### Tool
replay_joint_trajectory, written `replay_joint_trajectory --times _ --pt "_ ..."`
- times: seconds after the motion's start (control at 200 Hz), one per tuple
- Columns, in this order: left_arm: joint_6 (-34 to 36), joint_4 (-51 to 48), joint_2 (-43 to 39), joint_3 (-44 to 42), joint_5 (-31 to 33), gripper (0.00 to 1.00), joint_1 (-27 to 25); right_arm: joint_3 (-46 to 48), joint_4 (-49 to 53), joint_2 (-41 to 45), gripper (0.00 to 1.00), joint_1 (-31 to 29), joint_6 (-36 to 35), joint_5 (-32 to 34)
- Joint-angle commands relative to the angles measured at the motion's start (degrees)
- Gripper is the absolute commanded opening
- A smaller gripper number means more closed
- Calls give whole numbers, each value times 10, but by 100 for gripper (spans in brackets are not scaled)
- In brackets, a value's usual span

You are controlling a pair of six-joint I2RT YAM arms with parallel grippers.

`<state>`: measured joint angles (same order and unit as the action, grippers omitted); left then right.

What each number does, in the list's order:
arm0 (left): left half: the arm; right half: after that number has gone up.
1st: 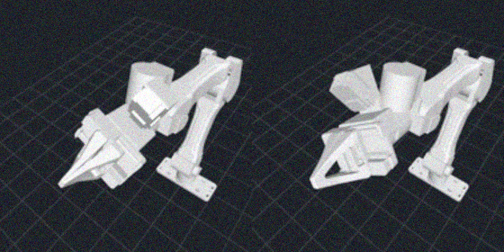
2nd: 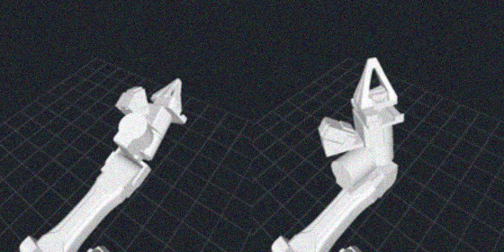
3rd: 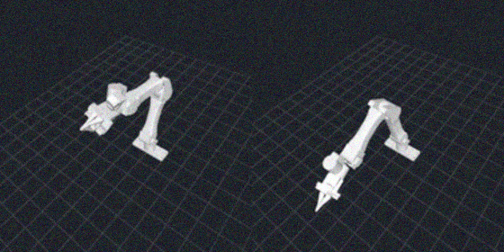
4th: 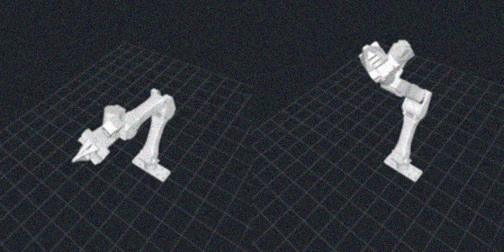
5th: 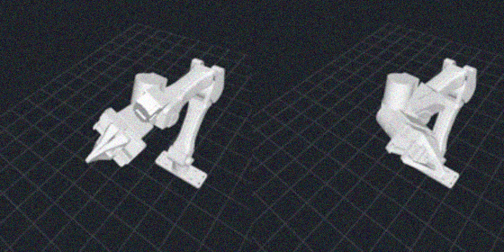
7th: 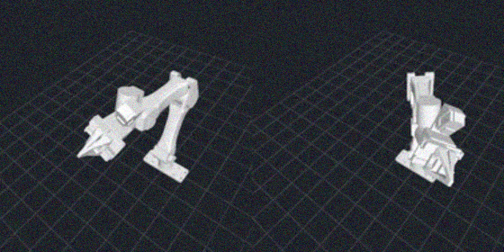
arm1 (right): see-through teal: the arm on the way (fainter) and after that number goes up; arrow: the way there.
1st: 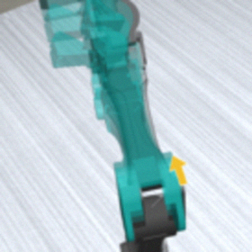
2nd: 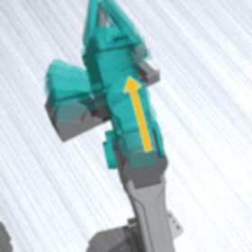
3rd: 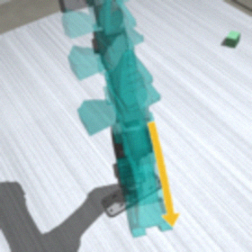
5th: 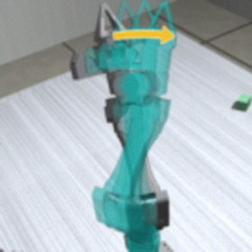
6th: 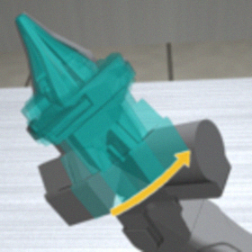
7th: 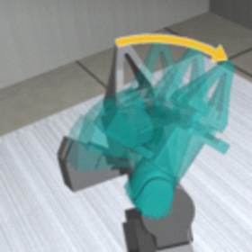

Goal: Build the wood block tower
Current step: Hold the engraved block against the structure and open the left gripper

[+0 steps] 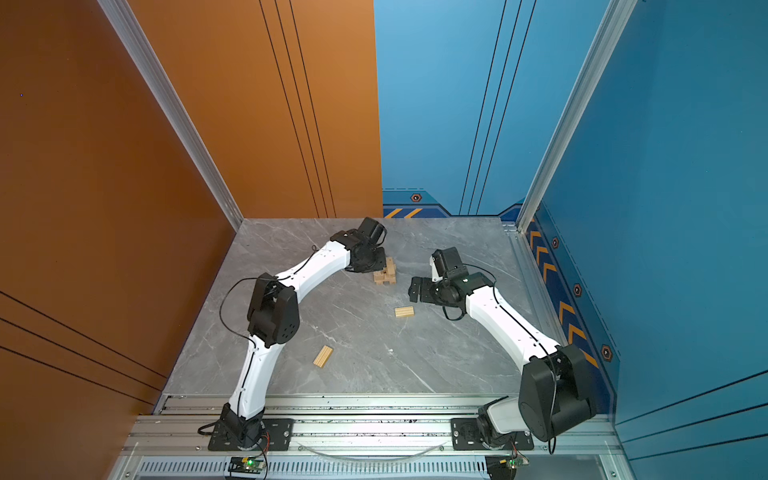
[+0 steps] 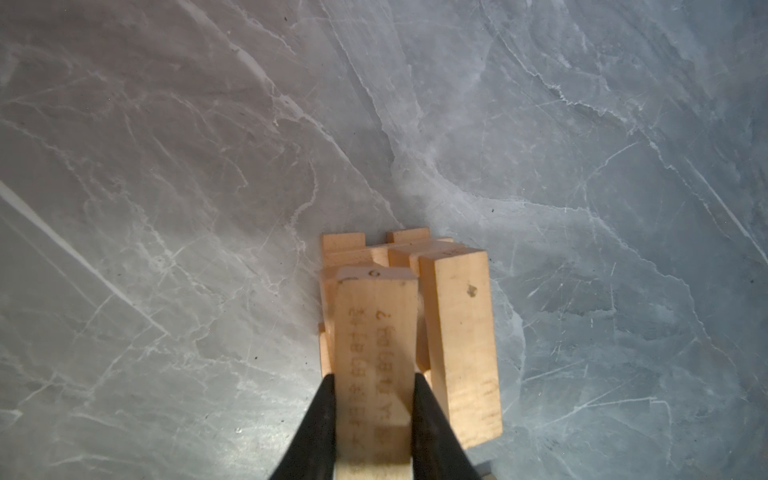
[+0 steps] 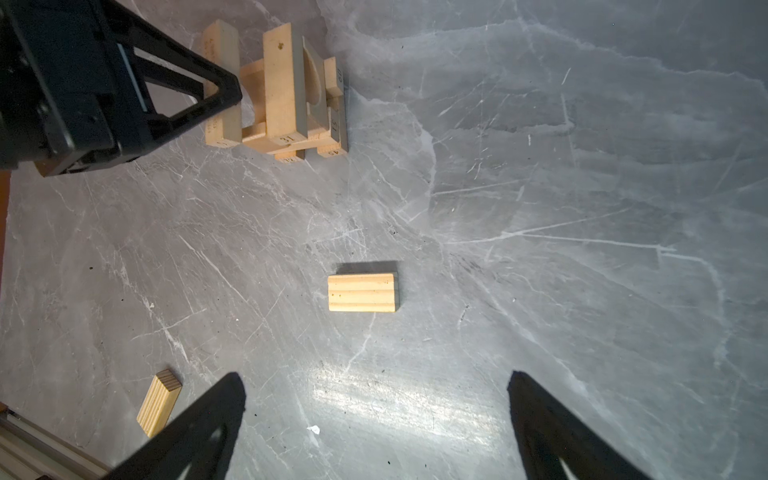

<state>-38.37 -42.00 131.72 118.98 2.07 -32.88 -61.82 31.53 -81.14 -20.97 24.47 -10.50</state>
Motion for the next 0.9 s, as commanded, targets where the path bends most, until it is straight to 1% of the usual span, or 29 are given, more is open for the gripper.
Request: replay_joint_trajectory --times 0.0,0.355,0.656,0.896 --pt "5 -13 14 19 -2 28 5 -15 -3 -7 100 4 -10 -4" --pt "4 -13 18 24 -6 29 4 -13 -3 -8 100 8 -12 -5" --pt "3 -14 22 27 -8 36 3 -10 -2 -7 100 11 -12 -7" --pt "2 -16 21 27 -7 36 3 -6 -4 -6 100 14 -10 -7"
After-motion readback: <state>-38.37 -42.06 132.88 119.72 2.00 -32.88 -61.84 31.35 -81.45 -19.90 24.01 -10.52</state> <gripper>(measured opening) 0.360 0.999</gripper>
